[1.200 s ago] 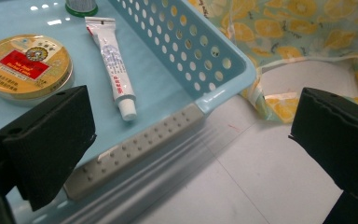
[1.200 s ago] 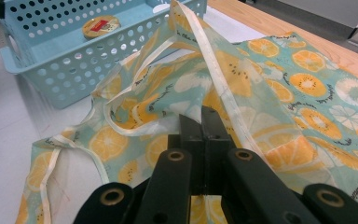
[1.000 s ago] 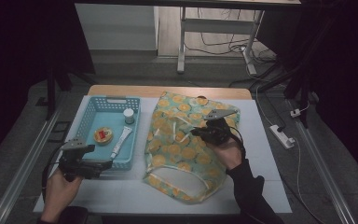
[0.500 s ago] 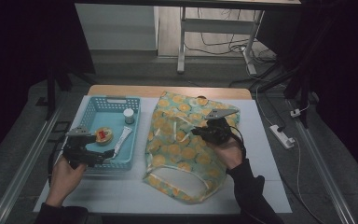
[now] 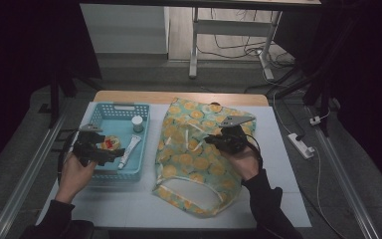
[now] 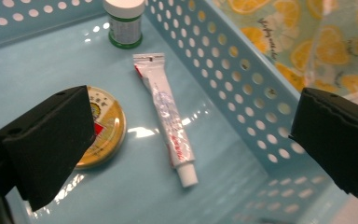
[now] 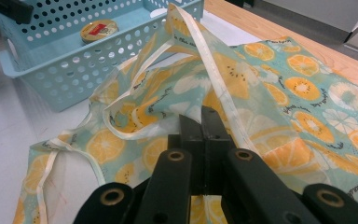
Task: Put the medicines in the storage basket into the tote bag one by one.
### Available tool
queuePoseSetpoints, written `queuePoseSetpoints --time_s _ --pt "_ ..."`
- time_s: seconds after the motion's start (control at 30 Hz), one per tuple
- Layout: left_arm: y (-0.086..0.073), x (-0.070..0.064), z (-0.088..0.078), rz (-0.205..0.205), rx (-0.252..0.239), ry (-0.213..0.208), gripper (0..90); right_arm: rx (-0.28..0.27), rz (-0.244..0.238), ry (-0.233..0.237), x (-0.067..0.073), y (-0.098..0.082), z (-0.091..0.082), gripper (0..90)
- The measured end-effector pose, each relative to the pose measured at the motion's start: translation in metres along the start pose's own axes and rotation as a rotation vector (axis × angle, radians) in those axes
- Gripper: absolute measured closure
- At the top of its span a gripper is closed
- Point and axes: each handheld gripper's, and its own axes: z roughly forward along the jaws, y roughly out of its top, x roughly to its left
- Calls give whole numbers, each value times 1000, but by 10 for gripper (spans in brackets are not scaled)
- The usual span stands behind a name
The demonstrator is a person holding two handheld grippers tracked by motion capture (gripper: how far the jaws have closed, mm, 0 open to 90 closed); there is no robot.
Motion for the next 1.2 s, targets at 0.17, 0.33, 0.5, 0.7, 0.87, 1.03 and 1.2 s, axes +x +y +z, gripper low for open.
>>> queuePoseSetpoints --time_s 0.17,0.33,0.5,0.7,0.87,1.03,1.2 --pt "8 8 7 -11 12 10 0 -2 -1 0 0 0 0 900" --pt "16 16 16 -16 24 18 0 -3 -1 -2 -1 0 0 900" --pt "21 24 26 -32 33 36 0 -3 0 -2 -2 -1 0 900" --pt "26 35 42 -36 84 50 0 -6 1 -1 -2 -1 0 900" --pt "29 42 55 -27 126 52 0 -6 -2 2 -3 -1 1 900" --pt "31 49 68 -8 178 96 0 -8 -3 4 -3 -1 1 900" --pt "31 56 77 -17 213 102 0 -8 -4 6 -3 -1 0 900"
